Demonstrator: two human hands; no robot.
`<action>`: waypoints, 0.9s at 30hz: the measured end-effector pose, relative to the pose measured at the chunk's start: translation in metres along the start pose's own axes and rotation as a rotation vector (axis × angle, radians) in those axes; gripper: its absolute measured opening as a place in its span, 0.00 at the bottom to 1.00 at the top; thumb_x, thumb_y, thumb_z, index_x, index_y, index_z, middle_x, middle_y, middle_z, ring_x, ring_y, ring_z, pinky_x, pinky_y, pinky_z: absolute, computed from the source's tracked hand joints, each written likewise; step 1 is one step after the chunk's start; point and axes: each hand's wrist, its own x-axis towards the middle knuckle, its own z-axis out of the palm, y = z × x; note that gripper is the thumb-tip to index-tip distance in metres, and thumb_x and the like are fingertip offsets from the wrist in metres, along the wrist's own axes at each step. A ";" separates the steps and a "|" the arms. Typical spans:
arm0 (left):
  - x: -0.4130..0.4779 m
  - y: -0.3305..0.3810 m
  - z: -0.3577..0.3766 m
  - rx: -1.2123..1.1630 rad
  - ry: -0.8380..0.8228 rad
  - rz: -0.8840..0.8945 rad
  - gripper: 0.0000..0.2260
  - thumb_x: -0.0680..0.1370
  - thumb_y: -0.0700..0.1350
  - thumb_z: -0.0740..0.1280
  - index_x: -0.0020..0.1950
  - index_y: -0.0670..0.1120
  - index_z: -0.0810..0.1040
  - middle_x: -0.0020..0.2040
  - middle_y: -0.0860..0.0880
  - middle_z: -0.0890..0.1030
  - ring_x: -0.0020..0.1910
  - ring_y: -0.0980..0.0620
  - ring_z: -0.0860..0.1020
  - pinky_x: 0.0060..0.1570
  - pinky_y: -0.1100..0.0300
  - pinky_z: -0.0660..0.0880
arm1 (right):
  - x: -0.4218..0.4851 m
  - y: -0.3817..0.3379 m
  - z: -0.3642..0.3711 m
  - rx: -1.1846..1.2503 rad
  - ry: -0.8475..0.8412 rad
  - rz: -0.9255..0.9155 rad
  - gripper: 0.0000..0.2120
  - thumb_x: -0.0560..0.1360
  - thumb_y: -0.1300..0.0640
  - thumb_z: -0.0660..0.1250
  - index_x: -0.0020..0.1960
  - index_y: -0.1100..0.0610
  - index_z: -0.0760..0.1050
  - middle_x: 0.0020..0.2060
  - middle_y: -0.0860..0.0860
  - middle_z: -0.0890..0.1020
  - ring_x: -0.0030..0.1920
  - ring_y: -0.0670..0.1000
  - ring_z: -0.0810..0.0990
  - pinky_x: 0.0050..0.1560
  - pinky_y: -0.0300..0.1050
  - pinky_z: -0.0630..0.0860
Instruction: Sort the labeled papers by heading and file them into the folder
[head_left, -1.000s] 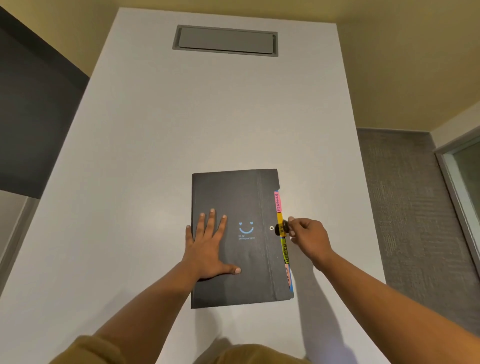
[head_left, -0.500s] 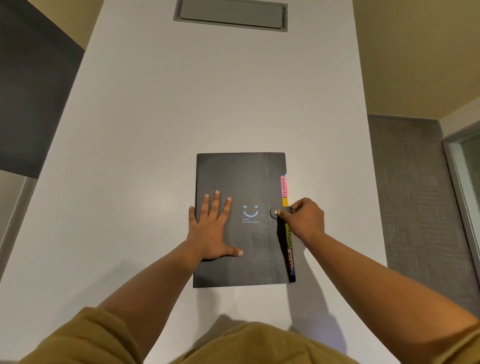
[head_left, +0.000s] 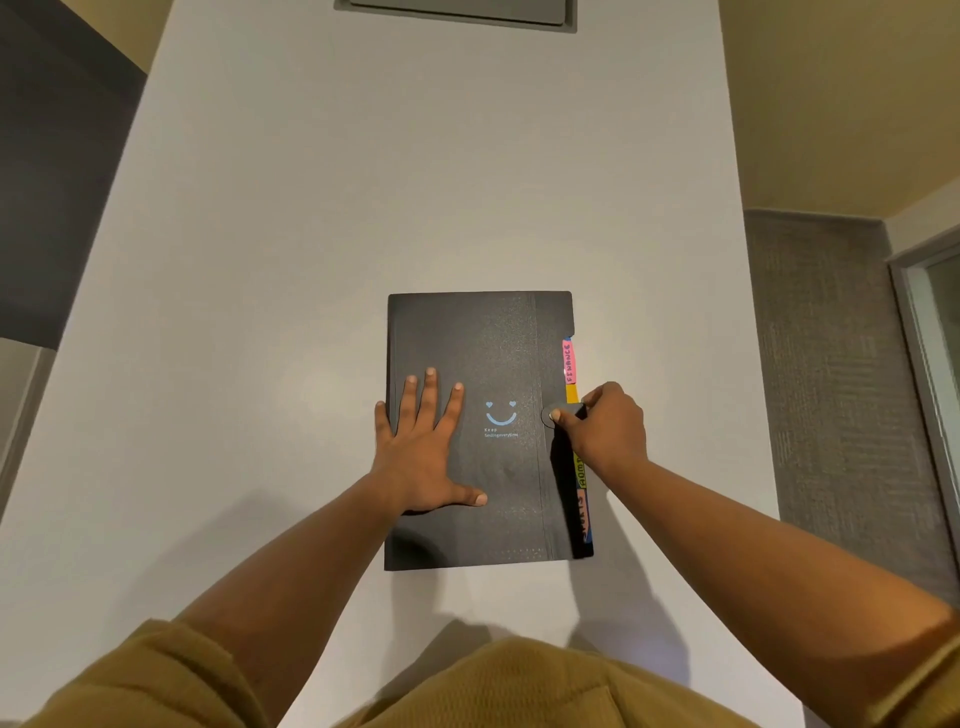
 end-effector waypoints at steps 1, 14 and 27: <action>0.000 0.000 0.000 -0.001 0.001 0.001 0.61 0.61 0.78 0.64 0.73 0.55 0.24 0.72 0.46 0.21 0.70 0.42 0.22 0.68 0.35 0.32 | 0.000 0.001 0.001 0.006 0.003 -0.008 0.18 0.72 0.51 0.75 0.49 0.57 0.68 0.43 0.52 0.75 0.43 0.52 0.74 0.42 0.44 0.69; -0.026 0.004 0.007 -0.012 0.212 0.028 0.54 0.67 0.76 0.59 0.79 0.49 0.35 0.79 0.48 0.35 0.78 0.46 0.34 0.75 0.44 0.38 | -0.057 0.045 0.008 0.249 0.068 -0.174 0.14 0.76 0.47 0.68 0.57 0.53 0.72 0.51 0.48 0.78 0.52 0.51 0.78 0.52 0.46 0.75; -0.093 -0.002 -0.004 0.129 0.566 0.192 0.36 0.80 0.65 0.50 0.79 0.42 0.56 0.79 0.44 0.55 0.79 0.46 0.52 0.74 0.51 0.47 | -0.121 0.036 0.007 -0.314 0.198 -0.575 0.37 0.79 0.38 0.56 0.80 0.55 0.49 0.80 0.51 0.52 0.79 0.52 0.47 0.77 0.46 0.47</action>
